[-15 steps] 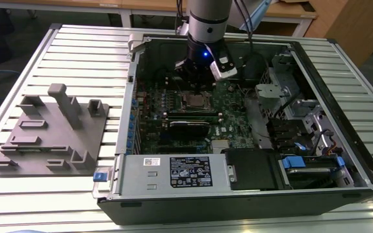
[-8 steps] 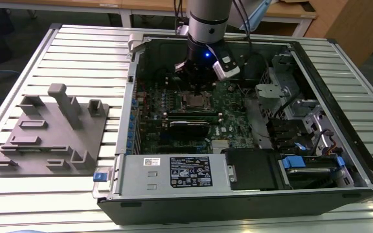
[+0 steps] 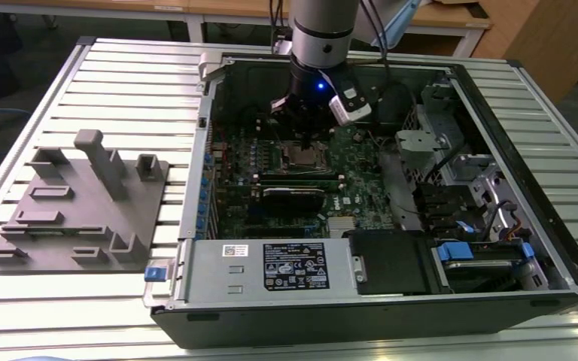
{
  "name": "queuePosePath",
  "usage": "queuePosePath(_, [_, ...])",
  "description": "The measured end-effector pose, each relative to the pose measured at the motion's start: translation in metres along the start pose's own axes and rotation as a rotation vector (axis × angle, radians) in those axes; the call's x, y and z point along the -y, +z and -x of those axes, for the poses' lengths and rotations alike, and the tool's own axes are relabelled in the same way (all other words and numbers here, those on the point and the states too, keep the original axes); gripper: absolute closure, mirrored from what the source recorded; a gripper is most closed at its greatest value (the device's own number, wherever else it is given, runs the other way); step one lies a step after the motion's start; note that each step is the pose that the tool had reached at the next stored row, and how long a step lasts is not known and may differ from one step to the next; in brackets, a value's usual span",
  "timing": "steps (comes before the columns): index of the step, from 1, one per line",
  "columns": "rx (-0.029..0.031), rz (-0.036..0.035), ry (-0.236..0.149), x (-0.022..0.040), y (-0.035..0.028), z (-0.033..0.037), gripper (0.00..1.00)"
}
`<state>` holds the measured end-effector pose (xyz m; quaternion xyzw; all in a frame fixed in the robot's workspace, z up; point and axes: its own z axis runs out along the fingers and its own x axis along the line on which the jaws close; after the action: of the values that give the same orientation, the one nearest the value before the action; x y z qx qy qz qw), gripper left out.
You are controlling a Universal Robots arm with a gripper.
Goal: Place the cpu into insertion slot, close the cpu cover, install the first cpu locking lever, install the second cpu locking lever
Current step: 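Close the cpu cover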
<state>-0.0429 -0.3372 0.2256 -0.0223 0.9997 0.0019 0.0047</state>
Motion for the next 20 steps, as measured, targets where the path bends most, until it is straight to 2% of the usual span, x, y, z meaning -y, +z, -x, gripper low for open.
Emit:
queuePosePath(4, [0.0,-0.0005,0.031,-0.0001,0.0016,-0.0006,0.9])
queuePosePath(20, [0.0001,-0.0004,0.033,-0.0001,0.0031,-0.0009,0.9])
